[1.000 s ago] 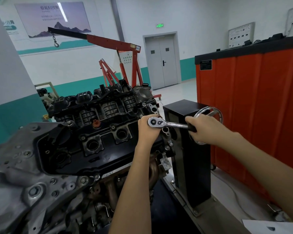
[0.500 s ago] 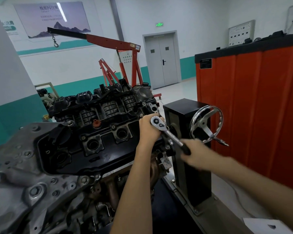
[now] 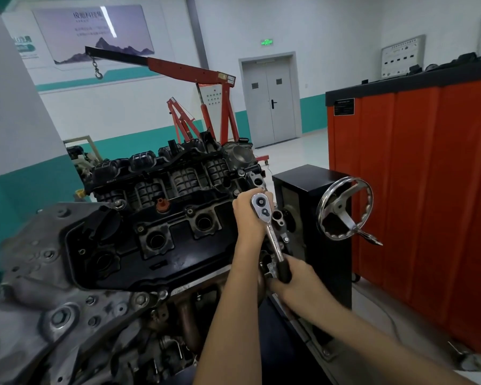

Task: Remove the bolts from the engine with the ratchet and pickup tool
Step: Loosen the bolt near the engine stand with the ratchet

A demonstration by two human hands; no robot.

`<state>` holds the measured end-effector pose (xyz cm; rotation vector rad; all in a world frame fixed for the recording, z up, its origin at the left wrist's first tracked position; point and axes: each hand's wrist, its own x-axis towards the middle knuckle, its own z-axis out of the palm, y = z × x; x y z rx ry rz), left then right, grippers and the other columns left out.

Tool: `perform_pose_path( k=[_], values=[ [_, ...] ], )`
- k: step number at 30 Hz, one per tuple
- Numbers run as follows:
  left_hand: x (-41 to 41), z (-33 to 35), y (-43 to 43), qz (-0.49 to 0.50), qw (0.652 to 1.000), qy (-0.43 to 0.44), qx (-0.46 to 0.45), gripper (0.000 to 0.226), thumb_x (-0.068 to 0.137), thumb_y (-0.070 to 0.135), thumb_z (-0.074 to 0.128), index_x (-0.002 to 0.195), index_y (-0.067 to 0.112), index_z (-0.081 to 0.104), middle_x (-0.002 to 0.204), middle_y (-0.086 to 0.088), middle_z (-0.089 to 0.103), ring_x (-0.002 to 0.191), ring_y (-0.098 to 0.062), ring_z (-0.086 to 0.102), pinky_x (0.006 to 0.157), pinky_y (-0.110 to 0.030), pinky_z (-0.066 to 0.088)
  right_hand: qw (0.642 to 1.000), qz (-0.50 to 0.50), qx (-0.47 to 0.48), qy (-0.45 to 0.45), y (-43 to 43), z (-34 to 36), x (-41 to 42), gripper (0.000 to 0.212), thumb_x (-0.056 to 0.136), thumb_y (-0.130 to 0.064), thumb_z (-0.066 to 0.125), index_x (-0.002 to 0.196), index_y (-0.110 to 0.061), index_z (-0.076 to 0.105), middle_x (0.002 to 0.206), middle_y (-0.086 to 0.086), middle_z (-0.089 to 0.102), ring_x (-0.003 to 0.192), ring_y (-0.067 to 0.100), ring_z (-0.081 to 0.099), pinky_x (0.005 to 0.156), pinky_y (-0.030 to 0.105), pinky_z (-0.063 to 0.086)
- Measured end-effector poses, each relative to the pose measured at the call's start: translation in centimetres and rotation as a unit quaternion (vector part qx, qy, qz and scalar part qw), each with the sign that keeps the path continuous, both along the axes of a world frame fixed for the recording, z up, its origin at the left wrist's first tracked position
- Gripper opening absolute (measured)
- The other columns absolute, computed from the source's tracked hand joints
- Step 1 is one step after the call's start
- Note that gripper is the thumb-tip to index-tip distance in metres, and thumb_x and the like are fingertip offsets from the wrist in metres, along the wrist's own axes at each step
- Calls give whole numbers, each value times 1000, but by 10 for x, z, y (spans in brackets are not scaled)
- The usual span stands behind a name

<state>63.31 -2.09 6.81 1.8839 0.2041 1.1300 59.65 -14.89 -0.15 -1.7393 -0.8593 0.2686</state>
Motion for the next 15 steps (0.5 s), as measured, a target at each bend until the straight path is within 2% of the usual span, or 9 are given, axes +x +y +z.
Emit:
perform_pose_path(
  k=[2,3,6,9,11,12,14,15],
  values=[
    [0,-1,0,0,1000,11,16,56,80,-11,55,47,20,22,42,11,19,38,-6,20,44,-13,16,998,26,26,41,3,-2,-8,24,82,2,54,72,-20,52,46,-4,52,37,12,47,38,22,38],
    [-1,-1,2,0,1000,18,24,56,80,-10,56,47,20,22,43,10,20,40,-6,19,45,-14,16,999,23,6,22,-1,0,-3,23,81,2,55,73,-19,54,47,-4,53,38,10,47,38,21,37],
    [-4,-2,10,-6,997,39,60,55,82,-7,57,49,19,21,48,1,22,51,-11,20,51,-28,18,985,22,-130,-115,-25,21,38,10,83,-2,60,85,-11,58,61,-4,54,42,1,48,42,16,39],
    [-5,-3,16,-12,993,49,110,47,78,-8,56,49,15,28,49,-1,26,55,-13,22,52,-28,18,920,20,-252,-299,-51,71,91,23,85,-10,60,79,-28,48,67,-4,54,55,8,54,51,21,42],
    [-6,-2,15,-4,989,59,138,38,75,-9,56,50,9,34,49,0,29,55,-13,23,53,-29,17,872,-23,-279,-401,-55,99,113,32,84,-14,60,70,-33,38,60,-7,48,53,9,47,53,22,34],
    [-7,-2,15,-5,990,55,132,40,75,-9,56,49,11,33,47,4,28,54,-11,22,52,-28,17,863,-34,-278,-421,-52,104,116,32,83,-15,60,69,-32,38,59,-7,46,52,9,45,53,23,31],
    [-7,-2,15,-14,996,35,81,52,79,-9,55,48,19,26,42,9,24,48,-6,21,50,-23,17,874,-46,-267,-403,-46,93,109,25,82,-16,62,73,-28,43,62,-6,49,55,11,48,54,22,33],
    [-6,-2,15,-16,998,26,53,55,81,-9,55,47,21,24,40,9,23,46,-6,21,49,-21,17,898,-48,-244,-362,-44,78,99,25,82,-15,63,72,-28,44,65,-5,51,57,12,51,53,20,34]
  ],
)
